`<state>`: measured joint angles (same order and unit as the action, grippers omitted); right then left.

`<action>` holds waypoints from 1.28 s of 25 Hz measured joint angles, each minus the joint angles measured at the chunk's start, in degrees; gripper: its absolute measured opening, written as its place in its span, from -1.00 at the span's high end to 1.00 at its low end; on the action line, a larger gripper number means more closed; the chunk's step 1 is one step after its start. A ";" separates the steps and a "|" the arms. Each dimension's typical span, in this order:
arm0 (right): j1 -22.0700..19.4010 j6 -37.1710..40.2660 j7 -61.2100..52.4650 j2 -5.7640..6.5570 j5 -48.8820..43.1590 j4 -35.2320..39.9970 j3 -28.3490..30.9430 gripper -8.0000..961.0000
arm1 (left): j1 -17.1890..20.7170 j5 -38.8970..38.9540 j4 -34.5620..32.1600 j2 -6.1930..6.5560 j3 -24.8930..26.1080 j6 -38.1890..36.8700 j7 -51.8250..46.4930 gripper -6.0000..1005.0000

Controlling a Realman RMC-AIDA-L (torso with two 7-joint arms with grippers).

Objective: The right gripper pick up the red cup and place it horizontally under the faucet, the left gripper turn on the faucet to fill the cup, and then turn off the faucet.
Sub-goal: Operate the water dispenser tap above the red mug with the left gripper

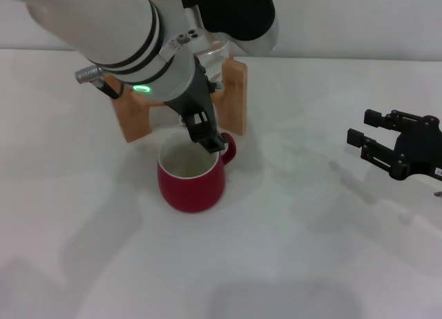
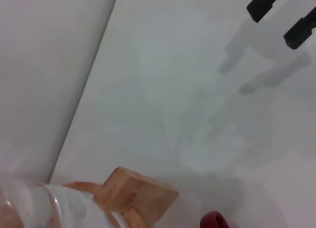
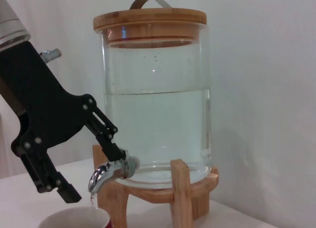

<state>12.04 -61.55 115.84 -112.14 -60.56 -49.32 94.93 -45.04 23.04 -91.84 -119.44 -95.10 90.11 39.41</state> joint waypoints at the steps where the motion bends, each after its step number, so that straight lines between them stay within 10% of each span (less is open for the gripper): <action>1: 0.00 -0.01 0.00 0.00 0.00 0.01 0.00 0.04 | -0.06 -0.02 0.06 0.00 0.00 -0.06 -0.02 -0.68; 32: -0.09 -0.40 0.04 0.27 0.00 0.02 -0.01 0.04 | -0.66 0.31 -0.56 -0.05 -2.53 -1.23 -0.32 -0.66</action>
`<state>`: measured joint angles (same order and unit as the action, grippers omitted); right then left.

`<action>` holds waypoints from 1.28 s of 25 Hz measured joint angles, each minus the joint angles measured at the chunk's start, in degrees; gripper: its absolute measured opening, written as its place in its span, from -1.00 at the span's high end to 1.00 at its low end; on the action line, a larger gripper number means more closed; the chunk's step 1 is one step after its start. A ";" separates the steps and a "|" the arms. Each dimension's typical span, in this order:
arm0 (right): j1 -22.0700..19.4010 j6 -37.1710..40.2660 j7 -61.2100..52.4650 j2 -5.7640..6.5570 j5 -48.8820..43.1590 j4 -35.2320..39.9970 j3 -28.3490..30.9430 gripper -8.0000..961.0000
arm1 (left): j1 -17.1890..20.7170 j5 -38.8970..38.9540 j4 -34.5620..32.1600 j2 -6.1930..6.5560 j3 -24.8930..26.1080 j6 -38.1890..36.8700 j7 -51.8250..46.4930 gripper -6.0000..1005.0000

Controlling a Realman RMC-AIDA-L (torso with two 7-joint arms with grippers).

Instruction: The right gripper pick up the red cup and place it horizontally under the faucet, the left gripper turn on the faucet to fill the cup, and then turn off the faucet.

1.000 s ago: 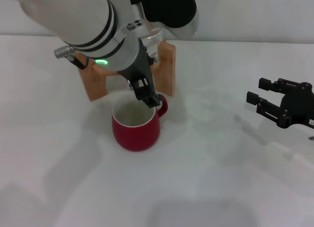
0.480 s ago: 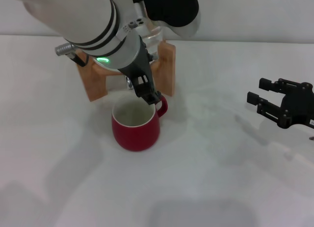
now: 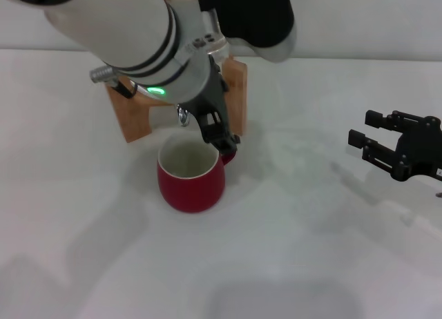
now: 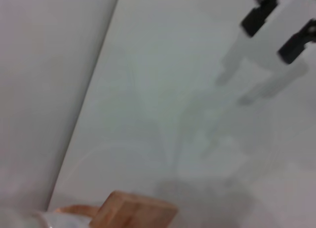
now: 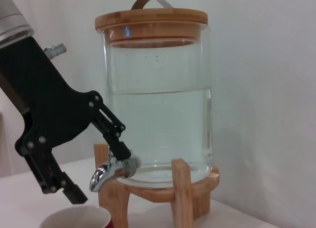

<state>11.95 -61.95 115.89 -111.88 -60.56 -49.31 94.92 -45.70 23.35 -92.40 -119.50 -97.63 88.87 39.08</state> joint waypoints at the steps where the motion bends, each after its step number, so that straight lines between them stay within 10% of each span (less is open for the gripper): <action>1: 0.00 -0.01 0.01 0.00 0.00 0.00 0.00 0.04 | -0.01 0.21 -0.14 0.00 -0.51 -0.07 0.00 -0.66; 8: -0.05 -0.16 0.04 0.00 0.00 -0.01 0.59 0.04 | 5.62 4.91 -9.48 0.02 0.34 -0.01 -0.19 -0.66; 16: -0.25 -0.85 0.03 0.14 0.00 0.06 1.64 0.04 | 21.39 26.34 -16.11 0.22 18.37 -5.25 2.50 -0.66; 23: -0.26 -1.63 -0.40 0.32 0.01 0.09 2.54 0.04 | 30.44 53.50 -4.93 0.38 37.99 -5.53 9.26 -0.65; 32: -0.20 -2.31 -0.55 0.26 0.00 0.09 2.90 0.04 | 33.51 62.51 13.51 0.32 47.69 -2.17 17.54 -0.65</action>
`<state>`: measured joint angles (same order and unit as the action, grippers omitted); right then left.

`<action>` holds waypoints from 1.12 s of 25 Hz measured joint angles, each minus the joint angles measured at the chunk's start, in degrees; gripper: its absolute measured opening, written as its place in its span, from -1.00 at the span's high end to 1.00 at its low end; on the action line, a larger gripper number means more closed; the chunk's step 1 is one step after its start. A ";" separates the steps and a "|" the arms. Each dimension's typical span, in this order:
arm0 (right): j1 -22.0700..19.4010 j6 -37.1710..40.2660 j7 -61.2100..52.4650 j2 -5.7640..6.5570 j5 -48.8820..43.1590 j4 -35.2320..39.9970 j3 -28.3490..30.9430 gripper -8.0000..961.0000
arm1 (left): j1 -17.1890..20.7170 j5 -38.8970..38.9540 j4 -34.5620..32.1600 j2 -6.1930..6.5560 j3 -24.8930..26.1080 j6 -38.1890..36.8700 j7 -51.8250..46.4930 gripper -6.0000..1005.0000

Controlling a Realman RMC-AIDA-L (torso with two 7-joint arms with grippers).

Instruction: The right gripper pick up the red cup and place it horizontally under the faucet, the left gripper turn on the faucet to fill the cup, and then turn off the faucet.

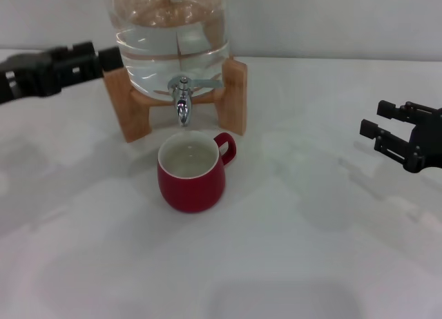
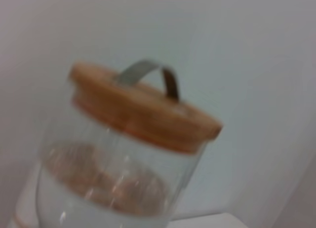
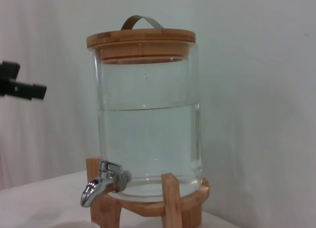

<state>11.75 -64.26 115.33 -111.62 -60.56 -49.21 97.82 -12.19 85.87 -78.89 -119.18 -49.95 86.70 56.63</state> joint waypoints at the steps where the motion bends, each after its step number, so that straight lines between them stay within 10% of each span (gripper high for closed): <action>1: 0.00 0.00 0.02 -0.03 0.00 0.00 0.00 0.04 | 0.07 0.18 1.79 0.00 0.12 0.00 1.35 -0.65; 13: -0.03 0.30 0.47 -0.56 0.01 0.76 0.42 0.04 | 0.68 9.27 30.95 0.05 5.96 1.00 29.56 -0.65; 28: 0.48 0.34 0.78 -0.68 0.02 1.40 0.80 0.04 | -0.45 10.61 36.19 0.18 10.49 0.34 31.91 -0.65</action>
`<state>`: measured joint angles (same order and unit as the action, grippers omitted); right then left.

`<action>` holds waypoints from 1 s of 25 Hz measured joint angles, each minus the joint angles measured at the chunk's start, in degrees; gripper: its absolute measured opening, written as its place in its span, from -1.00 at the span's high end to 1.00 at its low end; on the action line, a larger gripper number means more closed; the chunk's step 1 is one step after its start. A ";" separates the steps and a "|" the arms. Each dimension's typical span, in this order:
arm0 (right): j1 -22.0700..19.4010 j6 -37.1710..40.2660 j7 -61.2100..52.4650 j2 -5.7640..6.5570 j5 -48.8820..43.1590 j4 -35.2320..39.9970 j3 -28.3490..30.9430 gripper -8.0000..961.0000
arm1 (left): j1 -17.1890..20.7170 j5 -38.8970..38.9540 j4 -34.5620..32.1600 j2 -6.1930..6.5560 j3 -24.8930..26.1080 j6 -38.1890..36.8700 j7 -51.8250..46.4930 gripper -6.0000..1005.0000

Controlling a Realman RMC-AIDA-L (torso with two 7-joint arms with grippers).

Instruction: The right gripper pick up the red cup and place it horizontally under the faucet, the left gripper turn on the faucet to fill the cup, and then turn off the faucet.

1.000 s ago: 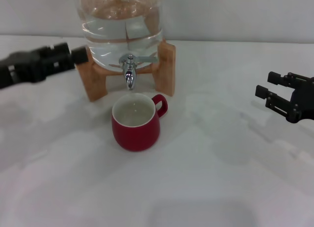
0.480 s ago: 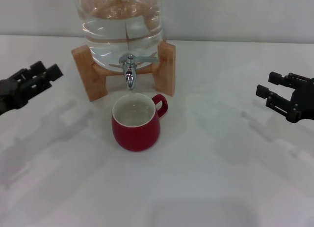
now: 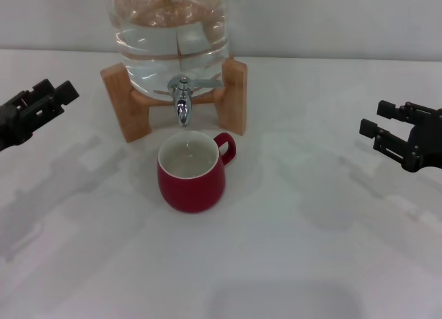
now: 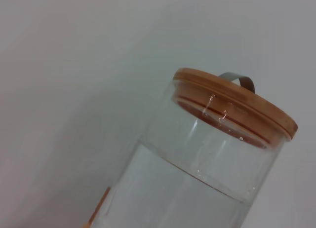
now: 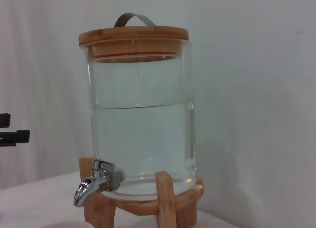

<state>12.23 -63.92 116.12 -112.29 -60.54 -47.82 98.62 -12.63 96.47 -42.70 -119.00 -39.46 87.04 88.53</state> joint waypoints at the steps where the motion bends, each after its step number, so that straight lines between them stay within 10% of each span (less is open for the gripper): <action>1: 0.00 0.00 0.13 -0.02 0.01 0.03 -0.01 0.04 | -0.02 -0.07 0.15 0.00 0.01 0.00 0.04 -0.65; 25: -0.24 -0.88 0.34 -0.11 0.17 0.20 0.79 0.04 | -0.26 -0.12 1.30 -0.01 0.05 0.14 0.22 -0.65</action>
<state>11.99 -64.79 116.46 -112.41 -60.37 -47.62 99.41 -12.89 96.36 -41.40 -119.00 -39.41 87.18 88.75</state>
